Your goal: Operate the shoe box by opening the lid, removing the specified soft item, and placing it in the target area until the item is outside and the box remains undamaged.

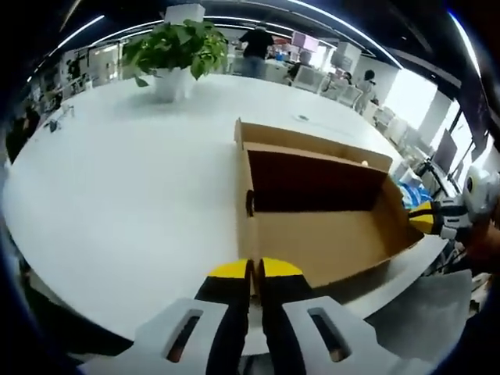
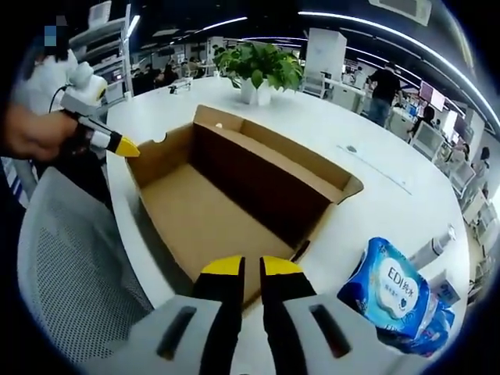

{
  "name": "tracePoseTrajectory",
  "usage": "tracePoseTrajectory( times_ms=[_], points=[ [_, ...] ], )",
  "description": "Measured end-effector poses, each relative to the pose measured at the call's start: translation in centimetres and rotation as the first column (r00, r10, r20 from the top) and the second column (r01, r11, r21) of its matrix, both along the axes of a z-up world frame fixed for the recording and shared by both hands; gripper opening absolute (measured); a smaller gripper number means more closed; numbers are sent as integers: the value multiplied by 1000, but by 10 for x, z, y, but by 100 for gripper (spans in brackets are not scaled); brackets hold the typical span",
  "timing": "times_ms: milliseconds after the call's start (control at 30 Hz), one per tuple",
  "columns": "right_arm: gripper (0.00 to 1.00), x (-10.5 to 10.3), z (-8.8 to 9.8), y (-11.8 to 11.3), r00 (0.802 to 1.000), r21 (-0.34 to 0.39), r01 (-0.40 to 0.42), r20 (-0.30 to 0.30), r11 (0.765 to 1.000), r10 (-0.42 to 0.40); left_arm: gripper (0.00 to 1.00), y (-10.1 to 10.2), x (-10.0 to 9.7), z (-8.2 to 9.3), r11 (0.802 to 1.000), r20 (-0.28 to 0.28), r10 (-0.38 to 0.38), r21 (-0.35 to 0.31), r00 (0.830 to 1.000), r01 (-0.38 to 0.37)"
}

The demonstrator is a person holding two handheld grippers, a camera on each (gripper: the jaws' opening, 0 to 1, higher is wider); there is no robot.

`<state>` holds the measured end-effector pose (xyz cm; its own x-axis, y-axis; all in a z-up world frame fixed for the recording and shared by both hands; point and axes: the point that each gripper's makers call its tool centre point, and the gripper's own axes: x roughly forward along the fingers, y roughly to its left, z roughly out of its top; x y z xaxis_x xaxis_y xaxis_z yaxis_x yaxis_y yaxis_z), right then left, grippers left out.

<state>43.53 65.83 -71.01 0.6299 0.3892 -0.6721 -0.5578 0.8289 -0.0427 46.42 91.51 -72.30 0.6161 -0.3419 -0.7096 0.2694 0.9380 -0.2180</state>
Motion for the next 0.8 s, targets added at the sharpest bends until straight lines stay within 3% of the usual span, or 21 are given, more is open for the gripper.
tracePoseTrajectory(
  times_ms=[167,333,533,667,733,800],
  points=[
    [7,6,7,0,1000,10,3,12,1000,-3,0,1,1,0,1000,2,7,-1,1000,-7],
    [6,27,22,-10,998,10,32,53,999,-32,0,1,1,0,1000,10,20,-2,1000,-20],
    [6,87,50,-45,988,-23,112,113,993,-109,0,1,1,1,1000,14,26,-3,1000,-26],
    [8,129,47,-79,971,-33,236,46,971,-234,0,1,1,1,1000,20,28,-3,999,-28],
    [9,145,35,-91,958,-47,281,-49,958,-283,0,1,1,1,999,22,33,-6,999,-32],
    [10,161,25,-94,946,-35,303,-107,952,-305,0,1,1,2,1000,26,31,0,999,-31]
  ],
)
